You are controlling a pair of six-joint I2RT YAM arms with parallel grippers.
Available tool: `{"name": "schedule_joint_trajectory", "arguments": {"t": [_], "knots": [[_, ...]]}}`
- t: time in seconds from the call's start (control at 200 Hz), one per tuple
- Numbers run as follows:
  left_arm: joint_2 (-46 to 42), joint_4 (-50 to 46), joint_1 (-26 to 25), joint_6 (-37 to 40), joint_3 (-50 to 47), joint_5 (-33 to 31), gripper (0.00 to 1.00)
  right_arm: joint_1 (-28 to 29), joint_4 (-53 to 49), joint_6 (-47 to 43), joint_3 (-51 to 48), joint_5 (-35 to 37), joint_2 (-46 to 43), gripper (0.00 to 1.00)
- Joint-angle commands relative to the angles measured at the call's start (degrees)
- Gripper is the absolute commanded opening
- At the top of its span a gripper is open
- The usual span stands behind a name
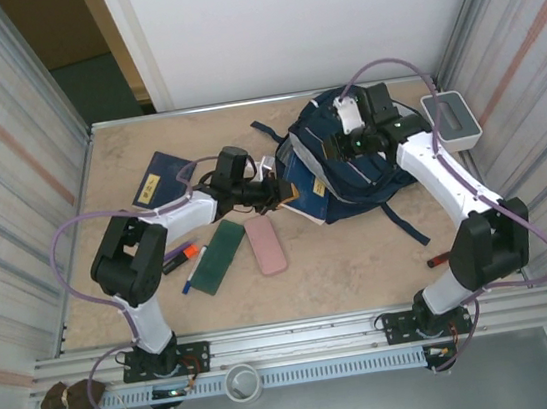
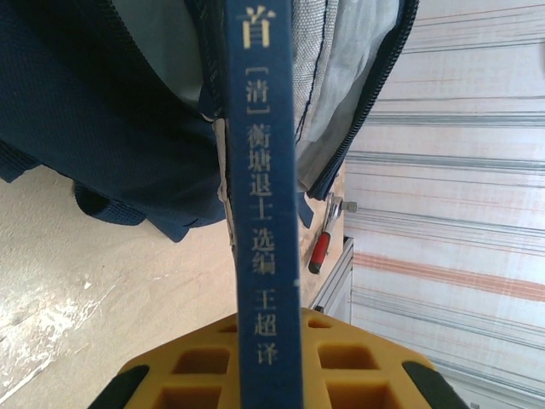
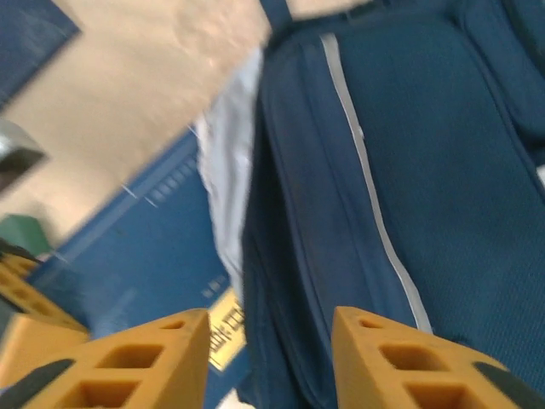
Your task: Pack the student bag
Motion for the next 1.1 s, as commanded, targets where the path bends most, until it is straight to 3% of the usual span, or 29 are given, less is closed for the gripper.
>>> {"name": "schedule_joint_trajectory", "arguments": {"t": [0.0,0.12,0.446,0.511,0.741,0.962,1.097], "knots": [[0.58,4.67,-0.60,0.68,0.20,1.26,0.00,-0.46,0.38,-1.81,-1.63,7.85,1.24,0.48],[0.74,4.18,-0.62,1.28,0.09,0.89,0.00,0.16,0.20,-4.73,-2.67,13.66,4.15,0.54],[1.75,4.63,-0.62,1.40,-0.24,1.24,0.00,3.26,2.64,-8.60,-2.75,19.63,12.15,0.66],[1.93,4.78,-0.62,1.33,-0.31,1.28,0.00,3.51,3.58,-9.17,-2.51,20.35,13.69,0.74],[2.43,4.88,-0.62,1.22,-0.26,1.33,0.00,5.80,3.43,-12.38,-0.61,20.13,17.50,0.81],[2.70,4.88,-0.62,1.58,-0.59,1.26,0.00,5.02,2.42,-14.10,-2.19,9.27,14.65,0.89],[2.72,4.80,-0.54,1.84,-0.67,1.43,0.00,5.67,3.28,-15.15,-1.46,14.82,16.65,0.91]]}}
